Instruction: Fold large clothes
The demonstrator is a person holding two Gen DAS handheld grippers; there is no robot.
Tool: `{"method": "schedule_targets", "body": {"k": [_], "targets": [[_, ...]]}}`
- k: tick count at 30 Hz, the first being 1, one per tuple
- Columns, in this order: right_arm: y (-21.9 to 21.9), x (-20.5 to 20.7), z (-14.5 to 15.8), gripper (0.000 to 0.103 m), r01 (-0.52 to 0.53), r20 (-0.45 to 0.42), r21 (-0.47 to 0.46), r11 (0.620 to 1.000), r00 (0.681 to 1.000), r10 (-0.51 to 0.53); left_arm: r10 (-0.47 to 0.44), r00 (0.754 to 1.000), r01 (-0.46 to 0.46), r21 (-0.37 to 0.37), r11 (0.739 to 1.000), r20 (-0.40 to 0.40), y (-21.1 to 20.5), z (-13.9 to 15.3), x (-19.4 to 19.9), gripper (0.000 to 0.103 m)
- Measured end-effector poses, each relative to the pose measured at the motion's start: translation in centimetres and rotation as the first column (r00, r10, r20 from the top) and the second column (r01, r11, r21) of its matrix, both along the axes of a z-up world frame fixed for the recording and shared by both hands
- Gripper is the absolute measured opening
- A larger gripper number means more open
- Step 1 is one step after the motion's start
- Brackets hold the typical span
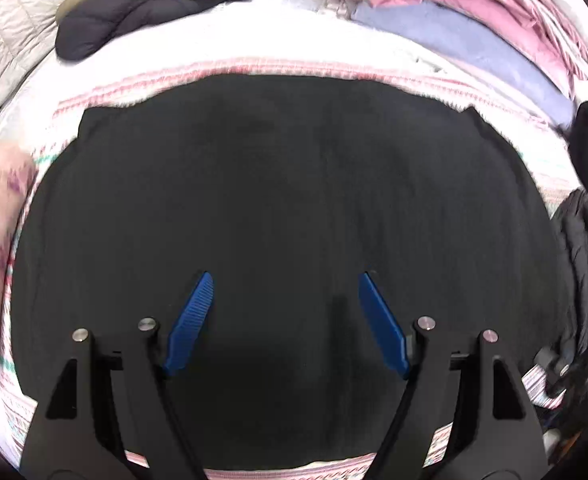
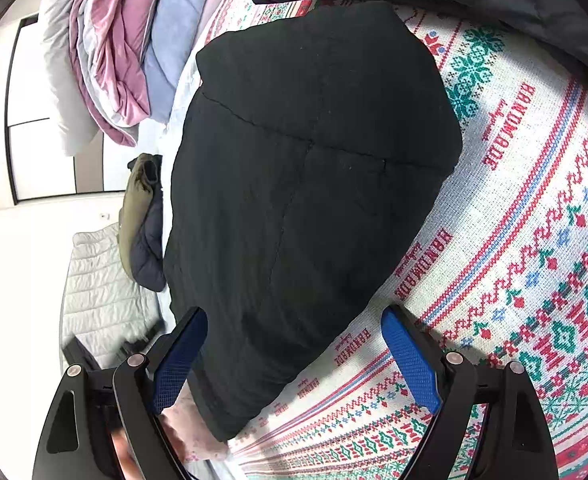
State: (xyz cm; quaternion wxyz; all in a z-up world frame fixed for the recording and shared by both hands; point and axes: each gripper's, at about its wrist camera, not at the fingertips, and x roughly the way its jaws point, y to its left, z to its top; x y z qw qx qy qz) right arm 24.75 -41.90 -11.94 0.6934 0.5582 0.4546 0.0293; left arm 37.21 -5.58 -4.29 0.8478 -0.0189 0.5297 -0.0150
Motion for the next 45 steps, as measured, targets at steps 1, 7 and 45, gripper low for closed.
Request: {"method": "schedule_targets", "body": {"k": [1, 7, 45], "targets": [[0.0, 0.0, 0.0, 0.090, 0.001, -0.001, -0.002, 1.000, 1.000, -0.001, 0.008, 1.000, -0.008, 0.015, 1.000, -0.015, 0.0, -1.0, 0.0, 0.077], [0.2, 0.1, 0.0, 0.090, -0.006, 0.000, -0.013, 1.000, 1.000, 0.006, 0.039, 0.999, -0.038, 0.048, 0.998, -0.020, -0.4, -4.2, 0.4, 0.080], [1.6, 2.3, -0.1, 0.091, 0.044, 0.087, -0.034, 0.998, 0.995, -0.041, 0.030, 0.999, -0.023, -0.159, 0.987, 0.045, 1.8, -1.1, -14.1, 0.083]]}}
